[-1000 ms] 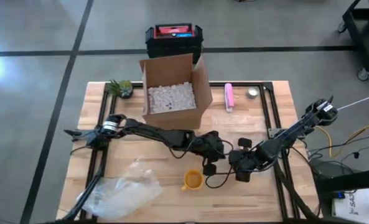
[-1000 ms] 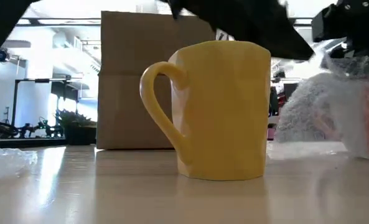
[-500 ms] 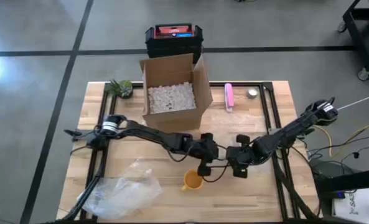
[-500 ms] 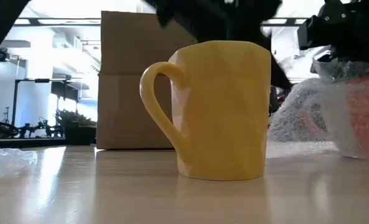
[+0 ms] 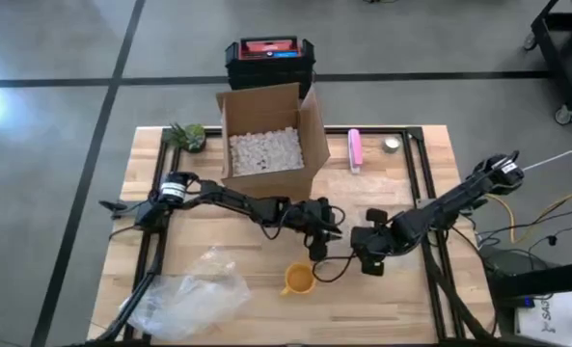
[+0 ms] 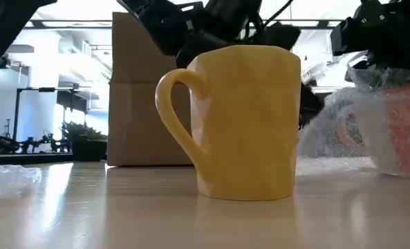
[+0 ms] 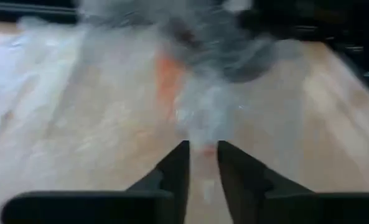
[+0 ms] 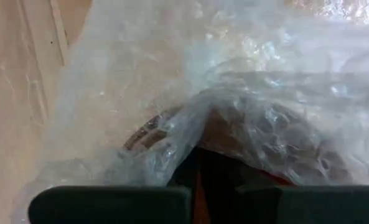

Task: Wrap mug
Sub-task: Wrap the orange mug in the right transparent bubble wrap

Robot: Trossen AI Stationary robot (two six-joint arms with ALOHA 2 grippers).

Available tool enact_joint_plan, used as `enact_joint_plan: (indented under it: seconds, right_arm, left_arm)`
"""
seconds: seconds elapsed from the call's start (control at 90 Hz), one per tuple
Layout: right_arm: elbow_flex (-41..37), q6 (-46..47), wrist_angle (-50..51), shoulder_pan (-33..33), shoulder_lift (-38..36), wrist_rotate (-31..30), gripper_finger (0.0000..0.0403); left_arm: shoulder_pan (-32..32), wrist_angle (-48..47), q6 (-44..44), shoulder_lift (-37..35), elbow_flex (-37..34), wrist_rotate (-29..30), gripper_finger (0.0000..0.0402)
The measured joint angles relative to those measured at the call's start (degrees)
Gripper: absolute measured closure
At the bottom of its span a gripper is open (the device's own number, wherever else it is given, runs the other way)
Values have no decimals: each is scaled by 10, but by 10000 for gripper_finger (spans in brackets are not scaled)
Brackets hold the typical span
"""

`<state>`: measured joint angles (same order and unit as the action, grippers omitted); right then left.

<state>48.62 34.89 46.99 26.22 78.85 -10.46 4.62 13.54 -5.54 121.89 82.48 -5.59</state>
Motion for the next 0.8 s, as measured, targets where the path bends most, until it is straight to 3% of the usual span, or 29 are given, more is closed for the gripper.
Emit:
enact_joint_plan:
  seconds: [0.211, 0.367, 0.567, 0.8]
  right_arm:
    - [0, -1, -9, 0, 0, 0, 403]
    - [0, -1, -12, 0, 0, 0, 403]
    - [0, -3, -14, 0, 0, -2, 403]
    - [-1, -4, -22, 0, 0, -13, 403]
  left_arm:
    - [0, 37, -7, 18, 0, -4, 199]
    - [0, 54, -15, 36, 0, -1, 165]
    - [4, 101, -12, 54, 17, -8, 183]
    - [2, 48, -4, 106, 94, -27, 244]
